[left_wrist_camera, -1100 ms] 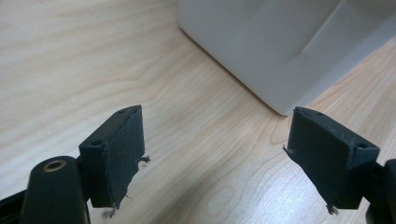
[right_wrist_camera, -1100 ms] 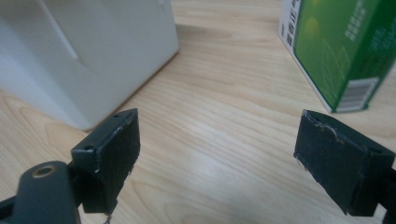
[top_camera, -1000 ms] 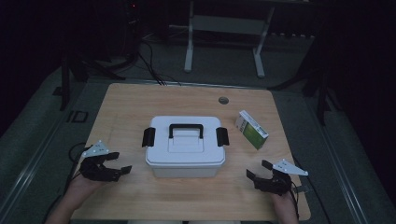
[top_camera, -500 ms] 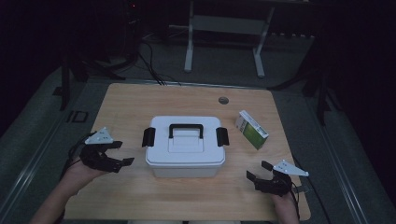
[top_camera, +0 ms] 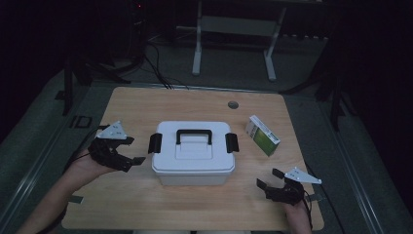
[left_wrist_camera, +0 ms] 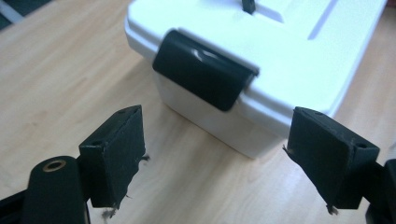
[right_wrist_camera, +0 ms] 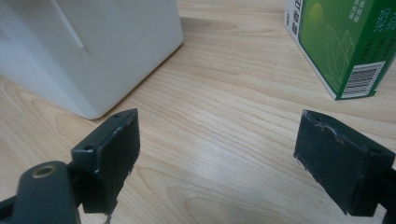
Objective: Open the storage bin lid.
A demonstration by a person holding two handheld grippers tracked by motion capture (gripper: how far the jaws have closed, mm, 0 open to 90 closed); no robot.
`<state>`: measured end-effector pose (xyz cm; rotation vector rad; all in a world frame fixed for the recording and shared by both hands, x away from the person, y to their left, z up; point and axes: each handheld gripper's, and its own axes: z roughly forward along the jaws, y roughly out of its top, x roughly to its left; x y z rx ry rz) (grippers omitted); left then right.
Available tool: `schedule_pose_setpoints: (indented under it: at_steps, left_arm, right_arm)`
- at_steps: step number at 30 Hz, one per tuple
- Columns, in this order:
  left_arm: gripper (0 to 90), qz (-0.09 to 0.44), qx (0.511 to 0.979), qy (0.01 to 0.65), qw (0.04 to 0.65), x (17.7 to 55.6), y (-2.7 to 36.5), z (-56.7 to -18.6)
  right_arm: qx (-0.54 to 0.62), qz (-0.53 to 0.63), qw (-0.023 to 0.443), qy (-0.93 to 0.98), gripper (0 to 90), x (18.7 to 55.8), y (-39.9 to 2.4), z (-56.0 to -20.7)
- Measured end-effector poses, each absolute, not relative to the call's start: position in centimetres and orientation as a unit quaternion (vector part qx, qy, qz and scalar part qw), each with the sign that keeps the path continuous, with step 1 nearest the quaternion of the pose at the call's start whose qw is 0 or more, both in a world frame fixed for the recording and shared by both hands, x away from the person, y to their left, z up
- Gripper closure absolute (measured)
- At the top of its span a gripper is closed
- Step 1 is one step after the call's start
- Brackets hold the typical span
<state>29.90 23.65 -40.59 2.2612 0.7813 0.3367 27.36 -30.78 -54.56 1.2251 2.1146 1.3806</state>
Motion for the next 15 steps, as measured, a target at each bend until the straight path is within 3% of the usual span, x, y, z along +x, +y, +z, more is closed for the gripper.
schedule_pose_setpoints:
  at_steps: [15]
  left_arm:
    - [18.9, 0.148, 0.902, 0.235, 0.329, 31.7, 18.9, -37.2]
  right_arm:
    - [0.431, 0.488, 0.158, 0.742, 14.0, 27.4, -30.8, -54.7]
